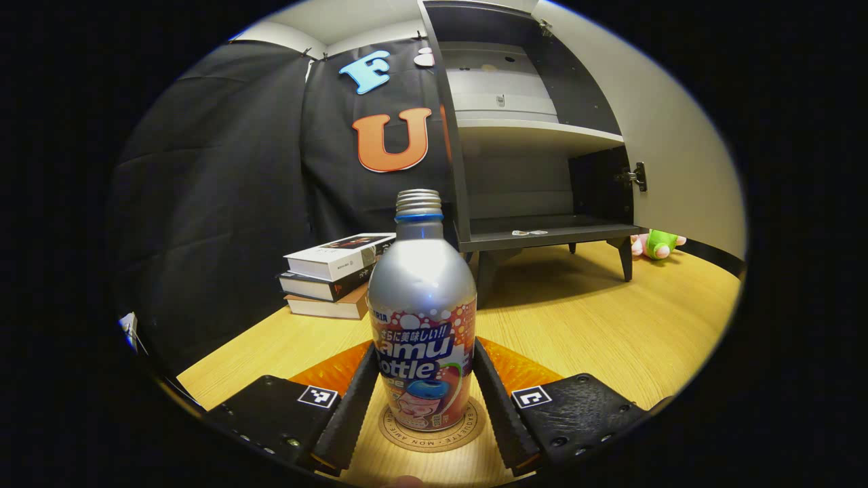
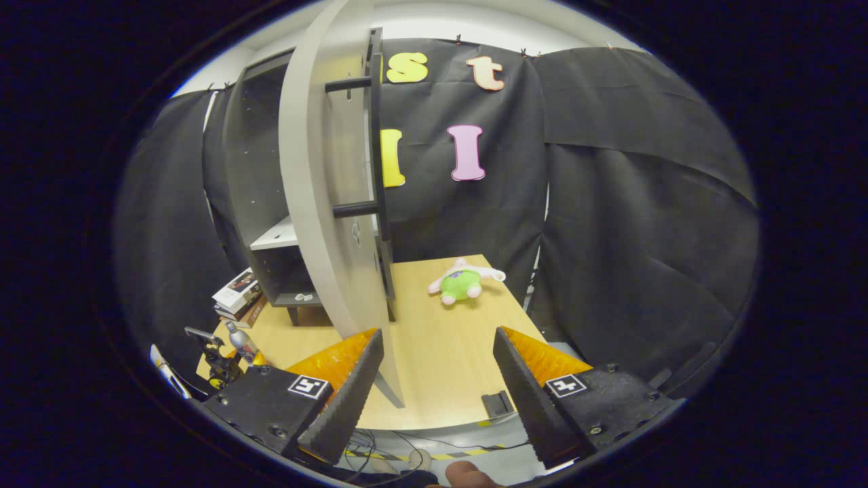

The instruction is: Open the cabinet door with the right hand, grasp the bottle in the cabinet with the left hand and place it on the coaster, then close the cabinet door with the right hand.

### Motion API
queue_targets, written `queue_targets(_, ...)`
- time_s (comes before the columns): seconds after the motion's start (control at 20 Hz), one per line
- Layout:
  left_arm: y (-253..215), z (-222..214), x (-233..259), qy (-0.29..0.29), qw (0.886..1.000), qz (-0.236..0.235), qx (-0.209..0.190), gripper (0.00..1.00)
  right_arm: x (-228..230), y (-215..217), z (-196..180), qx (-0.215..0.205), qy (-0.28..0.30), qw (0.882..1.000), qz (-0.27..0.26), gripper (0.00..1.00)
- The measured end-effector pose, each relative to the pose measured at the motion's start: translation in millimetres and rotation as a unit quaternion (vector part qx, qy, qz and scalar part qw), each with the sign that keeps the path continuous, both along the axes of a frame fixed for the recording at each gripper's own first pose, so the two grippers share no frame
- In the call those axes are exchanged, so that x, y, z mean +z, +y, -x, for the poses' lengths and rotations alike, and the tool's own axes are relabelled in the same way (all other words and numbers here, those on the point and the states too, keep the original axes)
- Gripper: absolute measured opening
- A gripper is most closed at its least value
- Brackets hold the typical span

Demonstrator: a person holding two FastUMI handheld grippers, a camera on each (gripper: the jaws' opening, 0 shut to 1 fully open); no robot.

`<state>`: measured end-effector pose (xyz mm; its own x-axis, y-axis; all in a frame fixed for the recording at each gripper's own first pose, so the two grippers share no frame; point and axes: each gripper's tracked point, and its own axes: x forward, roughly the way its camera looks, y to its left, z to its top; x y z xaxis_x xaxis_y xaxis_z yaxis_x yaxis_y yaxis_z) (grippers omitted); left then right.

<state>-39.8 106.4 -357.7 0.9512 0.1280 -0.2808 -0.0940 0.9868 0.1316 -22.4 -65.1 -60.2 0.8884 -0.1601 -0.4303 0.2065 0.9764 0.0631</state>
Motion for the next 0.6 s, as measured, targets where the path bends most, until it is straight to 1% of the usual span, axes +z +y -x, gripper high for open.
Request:
queue_targets(0.1,-1.1,1.3,-4.3,0.007,1.0,0.01,0.001,0.81,5.2,-2.9,-2.0,-0.005,-0.004,1.0,0.016,1.0)
queue_targets(0.2,-2.8,3.1,-4.4,0.005,1.0,0.017,-0.004,0.87,10.7,-3.3,-4.3,-0.006,-0.012,1.0,0.02,1.0)
queue_targets(0.25,-0.8,3.7,-5.7,0.005,1.0,0.015,-0.001,1.0,9.0,-2.5,-6.9,-0.004,-0.012,1.0,0.017,1.0)
queue_targets(0.3,-0.4,5.6,-4.3,0.003,1.0,0.016,-0.002,0.97,7.6,-2.4,-8.1,-0.003,-0.01,1.0,0.015,1.0)
queue_targets(0.45,1.5,9.4,-1.5,-0.001,1.0,0.019,-0.002,0.97,2.8,-5.0,-7.0,-0.007,-0.006,1.0,0.01,1.0)
queue_targets(0.5,0.1,10.9,-0.7,-0.002,1.0,0.025,-0.004,0.97,0.9,-3.7,-6.8,-0.006,-0.003,1.0,0.005,0.99)
queue_targets(0.55,-1.1,10.4,0.8,-0.005,1.0,0.025,-0.007,0.96,-2.4,-1.7,-7.2,-0.003,0.001,1.0,0.002,1.0)
queue_targets(0.6,0.0,12.4,0.5,-0.001,1.0,0.02,-0.008,0.97,-2.5,-0.6,-6.3,-0.002,0.003,1.0,0.003,0.99)
